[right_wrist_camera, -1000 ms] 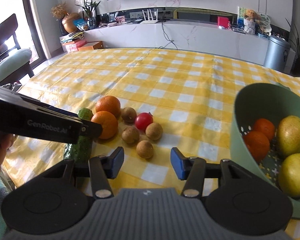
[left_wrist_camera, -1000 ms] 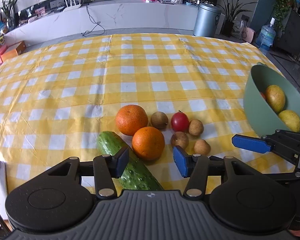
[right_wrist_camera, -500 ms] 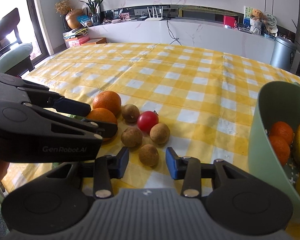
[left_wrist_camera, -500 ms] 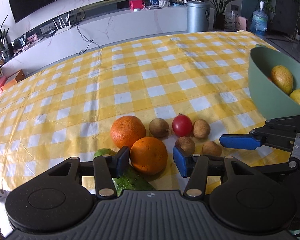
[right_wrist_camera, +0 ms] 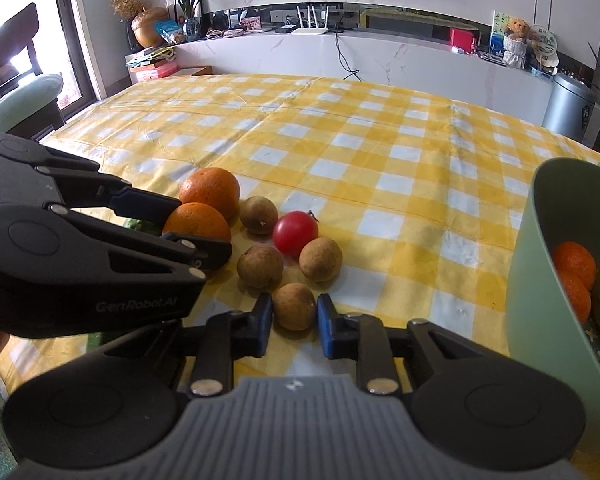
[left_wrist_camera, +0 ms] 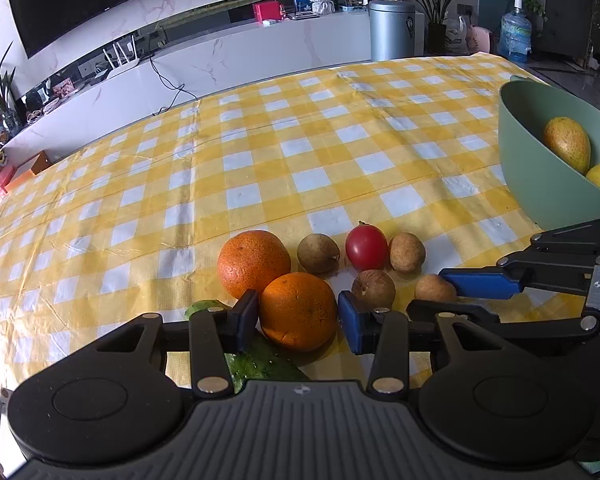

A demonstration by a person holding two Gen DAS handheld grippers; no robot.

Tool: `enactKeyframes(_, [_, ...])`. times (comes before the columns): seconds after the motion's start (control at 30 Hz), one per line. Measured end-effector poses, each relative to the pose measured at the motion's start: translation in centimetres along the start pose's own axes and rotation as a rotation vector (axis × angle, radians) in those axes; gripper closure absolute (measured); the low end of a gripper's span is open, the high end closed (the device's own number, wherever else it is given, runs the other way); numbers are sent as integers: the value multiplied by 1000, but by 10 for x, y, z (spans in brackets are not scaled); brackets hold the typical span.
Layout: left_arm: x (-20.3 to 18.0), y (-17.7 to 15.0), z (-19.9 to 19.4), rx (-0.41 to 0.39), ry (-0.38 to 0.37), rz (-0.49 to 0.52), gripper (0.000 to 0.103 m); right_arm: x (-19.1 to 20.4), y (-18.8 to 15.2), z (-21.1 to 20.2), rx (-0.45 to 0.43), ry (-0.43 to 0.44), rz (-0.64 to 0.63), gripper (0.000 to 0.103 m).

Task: Organize fruits
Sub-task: 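Grasp an orange with the left gripper while the right grasps a brown kiwi, then carry the orange in the left gripper while the right carries the kiwi over the colander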

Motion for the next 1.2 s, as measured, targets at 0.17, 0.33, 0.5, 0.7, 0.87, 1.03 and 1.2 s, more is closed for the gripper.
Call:
enactKeyframes(0.17, [-2, 0, -9, -5, -58, -22, 55, -5, 0, -7, 2, -27, 7, 83])
enactKeyframes(0.33, [-7, -2, -14, 12, -126, -39, 55, -16, -4, -13, 32, -54, 43, 83])
enactKeyframes(0.5, [-10, -6, -9, 39, -108, -14, 55, -22, -7, -11, 54, -57, 74, 83])
enactKeyframes(0.7, [-14, -7, -5, 42, -109, 22, 54, -18, -7, -9, 56, -64, 51, 83])
enactKeyframes(0.87, [-16, -9, -1, 48, -86, 43, 52, -18, -7, -9, 55, -64, 53, 83])
enactKeyframes(1.03, [-16, -9, -2, 44, -82, 34, 53, -18, -7, -8, 56, -64, 50, 83])
enactKeyframes(1.2, [-16, -7, -7, 32, -76, 25, 54, -18, -7, -10, 47, -64, 53, 83])
Point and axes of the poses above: each gripper's, at about its wrist camera, not at the fingertips, and z roughly the way its jaws point, x to its left, y to its top, the point moved 7 cm from there along z, roughly the way its jaws point, and after that the axes turned 2 degrees about y, right-handed, at the moved point
